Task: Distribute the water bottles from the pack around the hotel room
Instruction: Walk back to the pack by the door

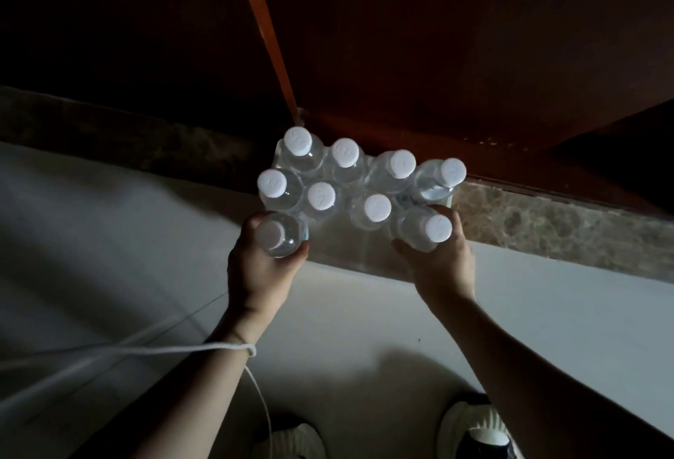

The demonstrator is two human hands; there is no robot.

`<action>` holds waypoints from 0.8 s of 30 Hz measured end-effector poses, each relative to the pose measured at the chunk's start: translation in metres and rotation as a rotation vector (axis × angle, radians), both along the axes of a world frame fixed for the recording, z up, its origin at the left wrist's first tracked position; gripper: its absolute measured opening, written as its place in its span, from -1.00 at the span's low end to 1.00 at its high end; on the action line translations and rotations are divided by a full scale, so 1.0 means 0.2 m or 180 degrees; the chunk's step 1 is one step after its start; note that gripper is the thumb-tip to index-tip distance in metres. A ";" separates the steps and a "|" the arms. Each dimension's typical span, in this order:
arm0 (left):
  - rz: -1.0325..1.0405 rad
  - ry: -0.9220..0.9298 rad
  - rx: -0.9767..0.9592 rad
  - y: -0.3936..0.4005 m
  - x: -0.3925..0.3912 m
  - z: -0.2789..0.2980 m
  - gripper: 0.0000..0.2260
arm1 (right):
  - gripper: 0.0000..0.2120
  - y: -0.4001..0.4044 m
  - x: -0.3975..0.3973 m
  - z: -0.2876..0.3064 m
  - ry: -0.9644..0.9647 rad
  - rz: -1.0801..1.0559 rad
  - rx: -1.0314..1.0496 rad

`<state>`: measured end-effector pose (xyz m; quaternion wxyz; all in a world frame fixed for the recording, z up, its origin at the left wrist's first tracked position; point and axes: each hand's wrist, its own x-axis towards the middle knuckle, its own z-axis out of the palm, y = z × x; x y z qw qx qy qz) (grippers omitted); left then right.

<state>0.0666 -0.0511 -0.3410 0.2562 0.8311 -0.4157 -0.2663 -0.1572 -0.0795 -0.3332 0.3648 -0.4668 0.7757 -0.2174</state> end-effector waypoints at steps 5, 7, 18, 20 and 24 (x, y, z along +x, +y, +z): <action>-0.0084 0.0070 0.0011 -0.02 -0.02 0.25 -0.50 | -0.45 0.02 0.01 0.22 -0.0116 0.0202 -0.0034; -0.0066 0.0213 -0.0043 -0.04 -0.04 0.44 -0.43 | -0.48 0.00 0.02 0.40 -0.0261 0.0303 -0.0108; -0.0321 0.1023 -0.1243 -0.34 -0.04 2.05 -0.36 | -0.52 -0.32 0.10 1.90 -0.1900 0.0565 -0.0776; -0.0352 0.1246 -0.1589 -0.42 -0.03 2.40 -0.36 | -0.54 -0.39 0.09 2.27 -0.2167 0.0681 -0.0872; -0.0403 0.1816 -0.2106 -0.54 -0.04 3.10 -0.37 | -0.51 -0.50 0.08 3.04 -0.2419 0.0689 -0.1322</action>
